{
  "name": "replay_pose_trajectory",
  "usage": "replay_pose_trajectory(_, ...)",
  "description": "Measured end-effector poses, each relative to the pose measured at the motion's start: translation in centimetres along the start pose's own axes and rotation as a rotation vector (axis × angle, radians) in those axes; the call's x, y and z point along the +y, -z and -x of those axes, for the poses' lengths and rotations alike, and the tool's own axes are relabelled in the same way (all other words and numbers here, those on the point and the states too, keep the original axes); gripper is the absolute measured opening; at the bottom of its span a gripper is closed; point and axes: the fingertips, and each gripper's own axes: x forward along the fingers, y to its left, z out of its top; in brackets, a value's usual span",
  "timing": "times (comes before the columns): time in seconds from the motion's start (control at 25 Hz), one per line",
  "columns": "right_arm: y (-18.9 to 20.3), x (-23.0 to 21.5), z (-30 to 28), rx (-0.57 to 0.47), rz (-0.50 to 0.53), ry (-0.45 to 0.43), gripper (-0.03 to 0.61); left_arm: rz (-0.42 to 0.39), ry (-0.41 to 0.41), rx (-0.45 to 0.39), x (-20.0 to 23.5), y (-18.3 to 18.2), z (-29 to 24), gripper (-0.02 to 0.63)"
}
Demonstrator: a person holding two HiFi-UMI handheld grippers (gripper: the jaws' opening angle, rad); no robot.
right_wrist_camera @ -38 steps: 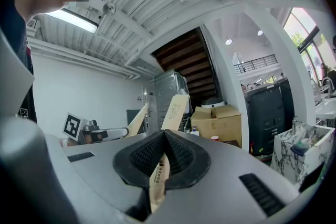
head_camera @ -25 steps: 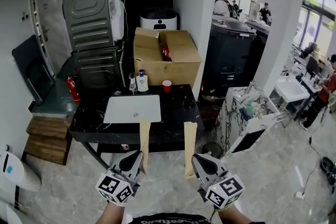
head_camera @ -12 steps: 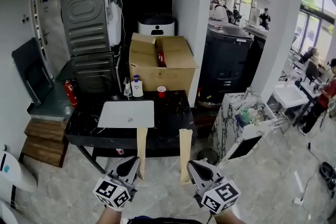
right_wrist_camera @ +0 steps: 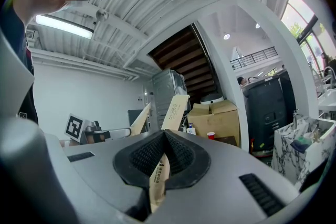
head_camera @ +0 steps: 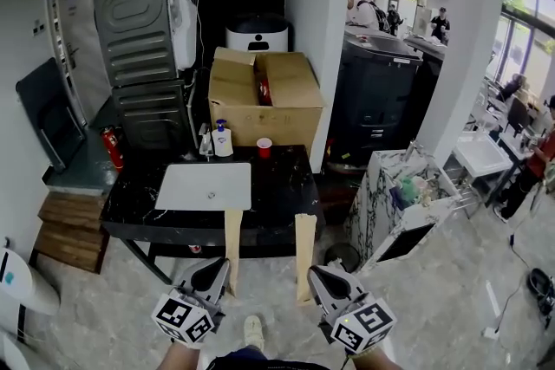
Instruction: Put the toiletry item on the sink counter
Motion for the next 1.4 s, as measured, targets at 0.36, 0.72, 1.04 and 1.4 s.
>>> replay_pose_trajectory(0.36, -0.3, -5.7, -8.9, 0.030, 0.017, 0.036, 0.038, 0.046, 0.009, -0.012, 7.7, 1.4, -8.0, 0.020)
replay_pose_trajectory(0.72, -3.2, -10.2, -21.4, 0.020, 0.037, 0.059, 0.038, 0.054, 0.045, -0.028, 18.1, -0.2, -16.5, 0.020)
replay_pose_trajectory(1.04, -3.5, -12.1, -27.4, 0.026, 0.047, 0.092, 0.038, 0.073, 0.074, -0.031, 23.9, 0.7, -20.3, 0.020)
replay_pose_trajectory(1.4, -2.3, -16.9, -30.2, 0.059, 0.016, 0.103, 0.038, 0.133, 0.061, 0.022, 25.7, 4.0, -25.0, 0.020)
